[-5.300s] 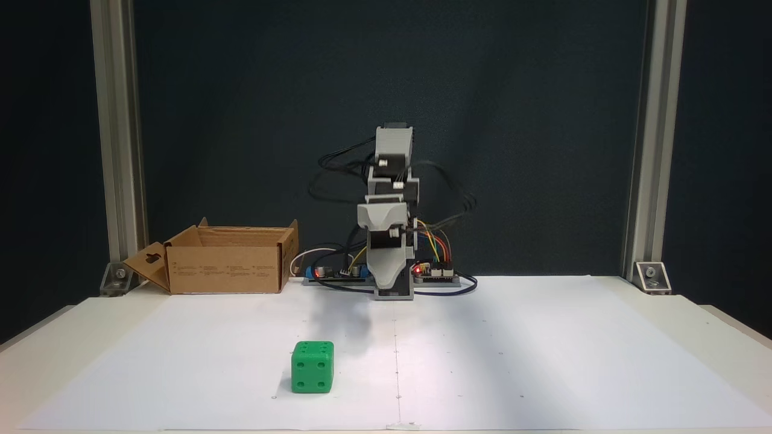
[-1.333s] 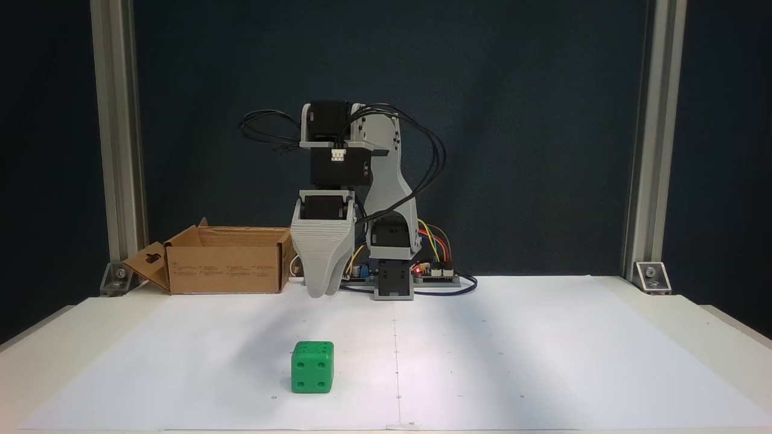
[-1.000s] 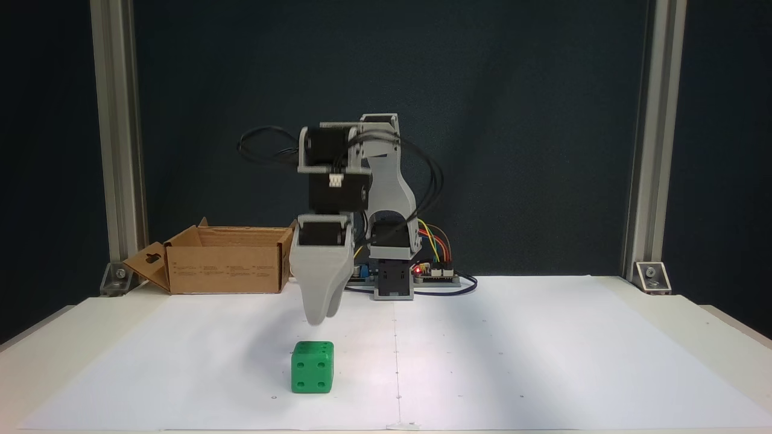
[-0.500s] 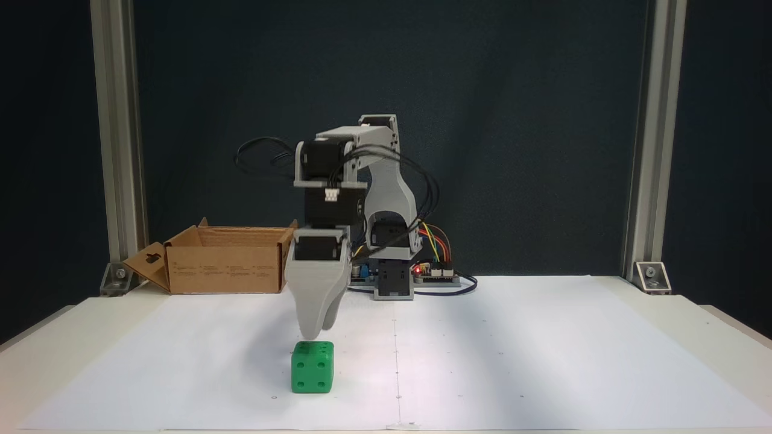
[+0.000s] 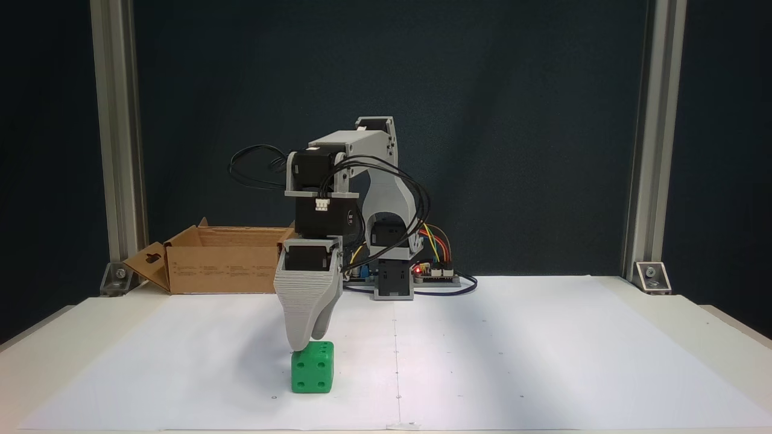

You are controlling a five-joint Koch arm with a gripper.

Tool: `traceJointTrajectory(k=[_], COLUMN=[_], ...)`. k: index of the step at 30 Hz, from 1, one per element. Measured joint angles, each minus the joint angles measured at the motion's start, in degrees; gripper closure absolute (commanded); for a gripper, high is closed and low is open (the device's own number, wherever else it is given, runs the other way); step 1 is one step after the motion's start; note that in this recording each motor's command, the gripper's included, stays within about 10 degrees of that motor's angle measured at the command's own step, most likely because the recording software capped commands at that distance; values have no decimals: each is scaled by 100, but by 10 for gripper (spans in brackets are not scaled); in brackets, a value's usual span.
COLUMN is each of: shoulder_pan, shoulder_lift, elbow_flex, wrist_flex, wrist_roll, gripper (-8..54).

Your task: Grasp a green dice and put it in the bin.

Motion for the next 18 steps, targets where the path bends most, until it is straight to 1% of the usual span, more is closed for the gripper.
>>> traceJointTrajectory(k=[6, 18], shoulder_pan=[-26, -114], shoulder_lift=[-9, -44], elbow_flex=[387, 413], wrist_flex=[-220, -562], wrist_roll=[0, 0], gripper=[24, 25])
